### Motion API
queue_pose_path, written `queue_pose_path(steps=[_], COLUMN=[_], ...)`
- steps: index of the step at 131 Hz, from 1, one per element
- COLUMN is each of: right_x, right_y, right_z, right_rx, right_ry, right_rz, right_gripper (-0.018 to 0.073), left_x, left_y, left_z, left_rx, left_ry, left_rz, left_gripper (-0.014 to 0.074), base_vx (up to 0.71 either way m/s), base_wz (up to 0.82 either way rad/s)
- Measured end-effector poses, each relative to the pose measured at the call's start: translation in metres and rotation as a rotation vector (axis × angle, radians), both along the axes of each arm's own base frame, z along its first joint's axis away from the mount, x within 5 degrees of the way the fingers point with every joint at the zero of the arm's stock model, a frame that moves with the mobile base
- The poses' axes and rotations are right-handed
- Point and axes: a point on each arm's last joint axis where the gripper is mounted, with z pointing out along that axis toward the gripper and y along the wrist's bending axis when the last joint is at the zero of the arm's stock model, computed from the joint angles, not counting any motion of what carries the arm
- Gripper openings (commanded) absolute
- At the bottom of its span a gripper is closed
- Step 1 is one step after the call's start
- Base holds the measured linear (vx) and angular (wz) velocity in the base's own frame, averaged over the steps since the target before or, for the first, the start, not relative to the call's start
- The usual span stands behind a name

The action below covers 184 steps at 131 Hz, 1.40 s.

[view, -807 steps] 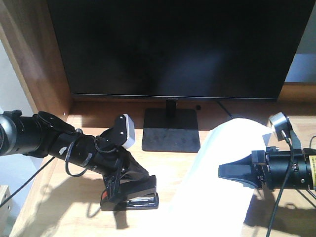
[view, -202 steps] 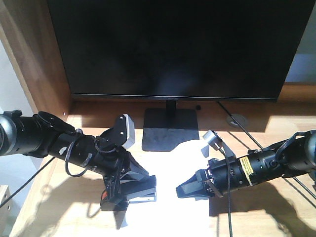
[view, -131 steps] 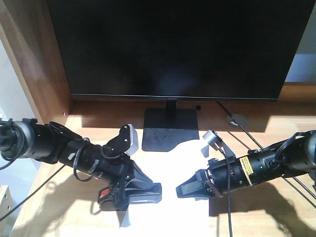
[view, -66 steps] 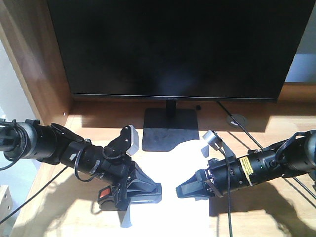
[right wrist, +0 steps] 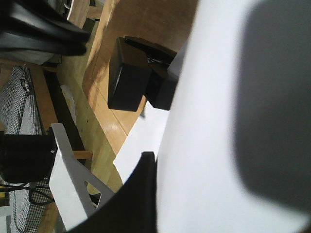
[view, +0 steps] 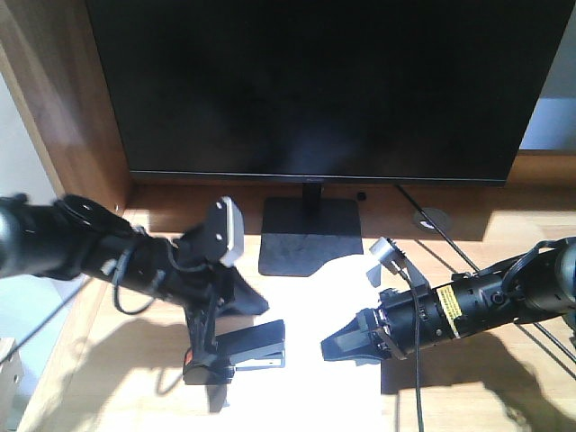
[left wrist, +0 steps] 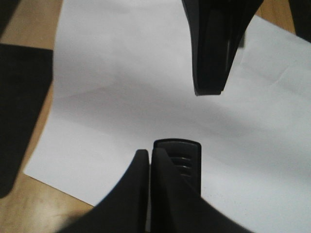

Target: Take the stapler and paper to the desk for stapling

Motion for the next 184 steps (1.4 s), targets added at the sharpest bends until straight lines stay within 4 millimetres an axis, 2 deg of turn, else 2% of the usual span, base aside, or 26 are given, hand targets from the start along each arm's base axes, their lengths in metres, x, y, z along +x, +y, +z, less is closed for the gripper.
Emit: queue_pose_path(steps=[21, 37, 53, 54, 67, 68, 84, 137, 161, 184], right_x=[0.000, 0.000, 0.000, 0.000, 0.000, 0.000, 0.003, 0.021, 0.024, 0.023], right_y=[0.000, 0.000, 0.000, 0.000, 0.000, 0.000, -0.002, -0.021, -0.032, -0.042], right_z=[0.000, 0.000, 0.000, 0.000, 0.000, 0.000, 0.004, 0.036, 0.055, 0.081], right_rx=[0.000, 0.000, 0.000, 0.000, -0.002, -0.003, -0.039, -0.288, -0.379, -0.434], right_ry=[0.000, 0.000, 0.000, 0.000, -0.001, -0.001, -0.036, -0.234, -0.342, -0.460], right_rz=[0.000, 0.000, 0.000, 0.000, -0.001, -0.002, -0.027, -0.289, -0.398, -0.495], right_gripper=[0.0025, 0.0111, 0.0282, 0.0319, 0.0467, 0.0500, 0.0618, 0.0569, 0.0544, 0.0452], left_x=[-0.005, -0.008, -0.009, -0.009, -0.009, -0.009, -0.009, -0.008, -0.003, 0.000], left_y=[0.003, 0.004, 0.004, 0.004, 0.004, 0.004, 0.004, 0.005, 0.014, 0.030], left_z=[0.026, 0.036, 0.037, 0.037, 0.037, 0.037, 0.037, 0.039, 0.047, 0.059], left_rx=[-0.019, -0.028, -0.027, -0.027, -0.026, -0.026, -0.026, -0.022, 0.035, 0.144], left_ry=[-0.081, -0.110, -0.114, -0.114, -0.113, -0.113, -0.113, -0.119, -0.137, -0.168], left_rz=[0.010, 0.010, 0.008, 0.008, 0.008, 0.008, 0.008, 0.021, 0.178, 0.366], left_gripper=[-0.0006, -0.0006, -0.0006, -0.0006, -0.0006, -0.0006, -0.0006, -0.0006, -0.0006, -0.0006], base_vx=[0.00, 0.00, 0.00, 0.00, 0.00, 0.00, 0.00, 0.00, 0.00, 0.00], base_wz=[0.00, 0.00, 0.00, 0.00, 0.00, 0.00, 0.00, 0.00, 0.00, 0.00])
